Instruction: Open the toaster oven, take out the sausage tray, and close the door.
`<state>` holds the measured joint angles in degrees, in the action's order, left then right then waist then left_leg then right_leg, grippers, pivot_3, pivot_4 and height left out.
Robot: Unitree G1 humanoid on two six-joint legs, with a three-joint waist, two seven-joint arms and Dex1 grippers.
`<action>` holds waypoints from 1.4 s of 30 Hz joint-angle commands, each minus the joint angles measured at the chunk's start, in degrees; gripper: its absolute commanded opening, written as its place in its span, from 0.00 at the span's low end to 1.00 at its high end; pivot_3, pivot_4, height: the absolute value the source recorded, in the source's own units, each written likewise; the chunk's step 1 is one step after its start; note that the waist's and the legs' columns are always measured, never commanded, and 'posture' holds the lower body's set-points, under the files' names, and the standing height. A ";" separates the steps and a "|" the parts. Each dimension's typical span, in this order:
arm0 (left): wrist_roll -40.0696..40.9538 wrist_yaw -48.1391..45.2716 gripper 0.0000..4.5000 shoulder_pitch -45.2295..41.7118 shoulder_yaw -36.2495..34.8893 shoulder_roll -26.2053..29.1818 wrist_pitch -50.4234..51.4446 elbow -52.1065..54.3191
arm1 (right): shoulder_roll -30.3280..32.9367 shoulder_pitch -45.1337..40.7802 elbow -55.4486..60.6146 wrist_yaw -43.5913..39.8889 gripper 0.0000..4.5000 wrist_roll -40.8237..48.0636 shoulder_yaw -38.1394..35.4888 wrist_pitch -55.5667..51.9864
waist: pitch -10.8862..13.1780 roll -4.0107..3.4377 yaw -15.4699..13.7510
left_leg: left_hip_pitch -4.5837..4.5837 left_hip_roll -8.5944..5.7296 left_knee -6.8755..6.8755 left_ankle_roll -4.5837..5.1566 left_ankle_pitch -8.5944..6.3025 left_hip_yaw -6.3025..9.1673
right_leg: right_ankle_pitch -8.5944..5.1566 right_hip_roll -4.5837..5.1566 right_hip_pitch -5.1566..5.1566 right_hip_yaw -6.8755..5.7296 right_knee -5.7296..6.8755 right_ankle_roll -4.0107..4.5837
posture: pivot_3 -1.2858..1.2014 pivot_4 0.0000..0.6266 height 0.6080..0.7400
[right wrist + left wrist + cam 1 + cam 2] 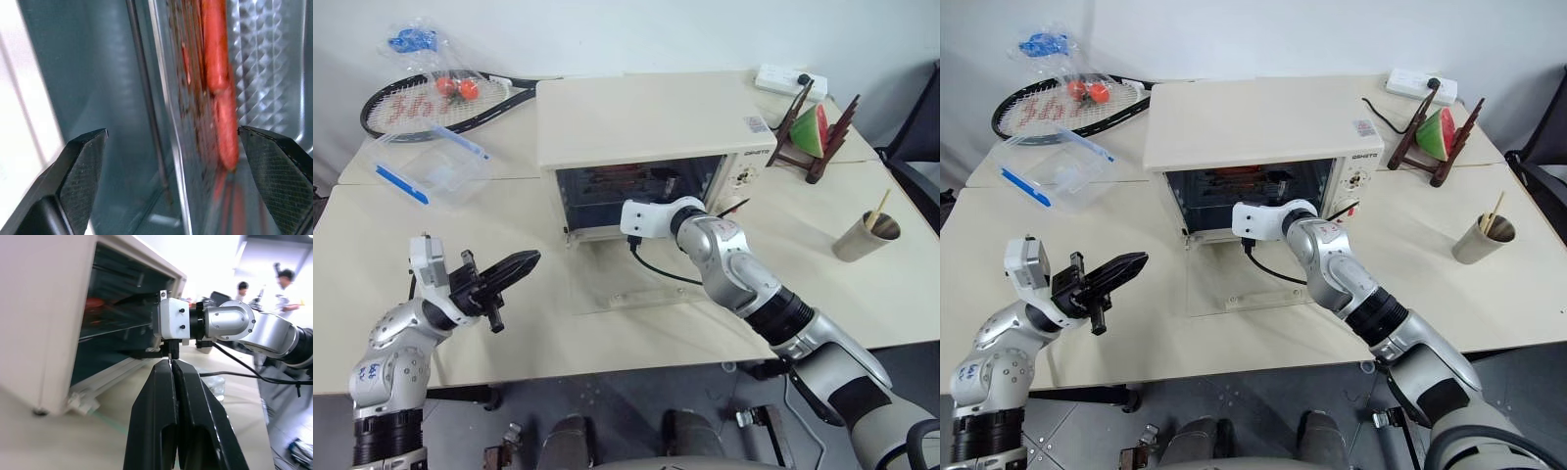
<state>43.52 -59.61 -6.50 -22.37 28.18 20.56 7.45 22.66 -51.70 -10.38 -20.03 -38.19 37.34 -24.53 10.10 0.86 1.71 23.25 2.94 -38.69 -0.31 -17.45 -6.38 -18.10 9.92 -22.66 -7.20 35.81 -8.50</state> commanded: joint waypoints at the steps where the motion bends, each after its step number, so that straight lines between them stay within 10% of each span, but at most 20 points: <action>1: 2.06 2.23 0.00 0.41 -1.40 -0.25 -0.67 3.76 | -1.18 -0.46 -2.38 0.12 0.87 -2.91 -0.55 0.08 | -0.01 0.01 0.00 | 0.00 0.00 -0.01 0.00 0.00 0.00 | 0.00 0.00 0.01 0.00 0.00 0.00 | 0.52 0.24 1.00; 13: 2.53 7.17 0.00 1.29 0.20 0.95 3.08 4.52 | -0.52 3.88 2.67 0.49 0.02 -10.58 -2.79 -1.44 | 0.00 0.00 0.02 | -0.02 0.00 0.06 -0.01 0.00 -0.01 | 0.00 0.00 -0.01 0.01 0.00 0.00 | 0.52 0.24 1.00; 18: 0.80 12.06 0.13 -1.42 2.02 2.87 8.22 2.18 | 1.29 8.55 7.33 4.96 0.00 -15.32 -3.23 1.34 | 0.00 0.01 -0.15 | -0.01 -0.02 0.11 -0.03 -0.02 0.04 | 0.00 0.00 -0.01 0.00 -0.01 0.00 | 0.52 0.24 1.00; 31: 4.41 11.65 1.00 -6.88 2.11 4.32 14.09 -1.59 | 3.82 17.93 15.64 5.45 0.00 -19.55 -6.23 5.88 | 0.00 0.01 -0.20 | -0.02 -0.04 0.16 -0.03 -0.02 0.02 | 0.00 0.00 0.01 -0.01 -0.10 0.00 | 0.52 0.24 1.00; 42: 6.64 13.85 1.00 -11.25 3.86 5.23 24.40 -4.99 | 4.46 21.79 18.89 5.49 0.00 -21.45 -8.02 10.80 | -0.01 0.01 -0.18 | -0.03 -0.04 0.20 -0.03 -0.01 0.05 | 0.00 0.00 0.04 -0.02 -0.14 0.00 | 0.52 0.24 1.00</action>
<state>49.45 -46.21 -16.74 -18.41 32.56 43.87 2.72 26.30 -30.66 6.86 -14.41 -58.00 30.00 -14.87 10.09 0.88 1.52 23.22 2.90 -38.49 -0.35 -17.46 -6.33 -18.10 9.91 -22.62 -7.22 35.66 -8.50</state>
